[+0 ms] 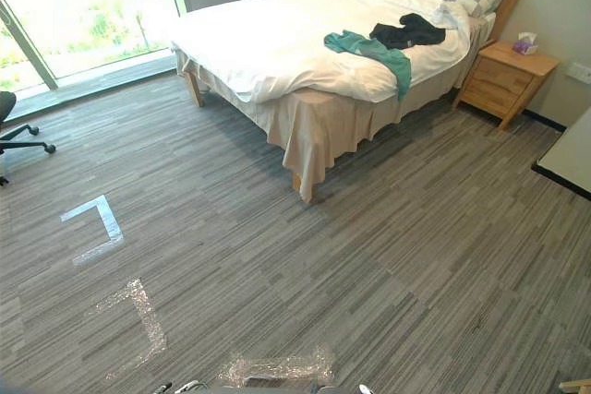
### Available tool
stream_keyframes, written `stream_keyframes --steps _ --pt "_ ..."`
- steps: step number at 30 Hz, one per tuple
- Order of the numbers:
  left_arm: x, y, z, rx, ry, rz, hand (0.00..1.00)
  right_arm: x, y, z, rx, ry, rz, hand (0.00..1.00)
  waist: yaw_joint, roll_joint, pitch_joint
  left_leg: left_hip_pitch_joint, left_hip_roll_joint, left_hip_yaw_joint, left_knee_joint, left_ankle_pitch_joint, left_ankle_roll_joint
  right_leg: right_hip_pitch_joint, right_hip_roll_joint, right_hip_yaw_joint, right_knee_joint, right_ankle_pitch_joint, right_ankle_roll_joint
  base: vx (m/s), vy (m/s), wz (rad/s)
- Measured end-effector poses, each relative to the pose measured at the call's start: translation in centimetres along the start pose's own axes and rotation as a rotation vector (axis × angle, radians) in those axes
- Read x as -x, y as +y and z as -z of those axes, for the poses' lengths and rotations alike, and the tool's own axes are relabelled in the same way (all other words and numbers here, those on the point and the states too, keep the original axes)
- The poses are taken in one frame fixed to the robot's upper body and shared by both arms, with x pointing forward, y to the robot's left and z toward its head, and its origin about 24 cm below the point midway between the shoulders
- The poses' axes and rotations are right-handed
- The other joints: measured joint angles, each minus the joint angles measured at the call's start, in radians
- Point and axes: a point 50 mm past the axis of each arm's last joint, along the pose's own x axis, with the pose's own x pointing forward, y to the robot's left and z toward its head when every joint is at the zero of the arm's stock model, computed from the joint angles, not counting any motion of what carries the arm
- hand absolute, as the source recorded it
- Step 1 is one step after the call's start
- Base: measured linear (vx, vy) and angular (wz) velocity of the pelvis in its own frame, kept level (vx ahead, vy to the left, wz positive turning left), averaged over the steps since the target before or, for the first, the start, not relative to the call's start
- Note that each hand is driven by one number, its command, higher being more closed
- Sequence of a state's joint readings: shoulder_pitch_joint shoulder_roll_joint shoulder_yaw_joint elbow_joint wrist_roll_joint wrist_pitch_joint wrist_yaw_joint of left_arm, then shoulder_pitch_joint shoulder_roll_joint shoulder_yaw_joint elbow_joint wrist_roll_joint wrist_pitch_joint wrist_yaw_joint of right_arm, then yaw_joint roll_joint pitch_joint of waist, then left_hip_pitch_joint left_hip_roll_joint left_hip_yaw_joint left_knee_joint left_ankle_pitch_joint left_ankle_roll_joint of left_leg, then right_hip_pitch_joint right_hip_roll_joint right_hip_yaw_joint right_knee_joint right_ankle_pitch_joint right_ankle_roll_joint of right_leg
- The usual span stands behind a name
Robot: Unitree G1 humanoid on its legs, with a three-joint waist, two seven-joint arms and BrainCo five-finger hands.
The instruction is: Tidy the bed and pick cloth on bed and put in laundry
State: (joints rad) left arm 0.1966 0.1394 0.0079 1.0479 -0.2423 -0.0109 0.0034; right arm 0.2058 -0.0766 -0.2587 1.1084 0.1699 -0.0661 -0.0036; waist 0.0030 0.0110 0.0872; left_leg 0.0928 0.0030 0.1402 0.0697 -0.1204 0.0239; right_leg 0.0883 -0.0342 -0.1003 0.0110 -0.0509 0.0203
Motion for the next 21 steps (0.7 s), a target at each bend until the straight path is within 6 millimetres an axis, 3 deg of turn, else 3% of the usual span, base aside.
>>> stream_keyframes --steps 5,7,21 --pt "-0.1 -0.1 -0.2 0.0 0.003 0.027 0.0 -0.1 0.2 -0.3 0.006 -0.005 -0.001 0.0 0.003 0.003 0.009 0.039 -0.005 0.013 -0.032 0.0 -0.002 0.044 -0.001 -0.007 -0.04 0.012 0.019 0.12 0.028 -0.05" --pt "-0.2 -0.4 -0.6 -0.001 -0.008 0.045 0.0 -0.2 0.1 -0.5 -0.002 -0.01 0.005 0.0 0.003 0.007 0.024 0.06 -0.005 0.014 -0.034 -0.006 -0.013 0.061 -0.002 -0.016 -0.046 0.012 0.047 0.03 0.003 0.01" --pt "-0.2 -0.8 -1.2 -0.044 -0.022 0.12 0.0 -0.3 0.4 -1.3 0.015 -0.022 0.022 0.0 -0.006 0.01 0.043 0.064 -0.004 0.02 -0.043 -0.013 -0.024 0.055 -0.002 -0.021 -0.043 0.007 0.045 -0.03 -0.024 -0.02"
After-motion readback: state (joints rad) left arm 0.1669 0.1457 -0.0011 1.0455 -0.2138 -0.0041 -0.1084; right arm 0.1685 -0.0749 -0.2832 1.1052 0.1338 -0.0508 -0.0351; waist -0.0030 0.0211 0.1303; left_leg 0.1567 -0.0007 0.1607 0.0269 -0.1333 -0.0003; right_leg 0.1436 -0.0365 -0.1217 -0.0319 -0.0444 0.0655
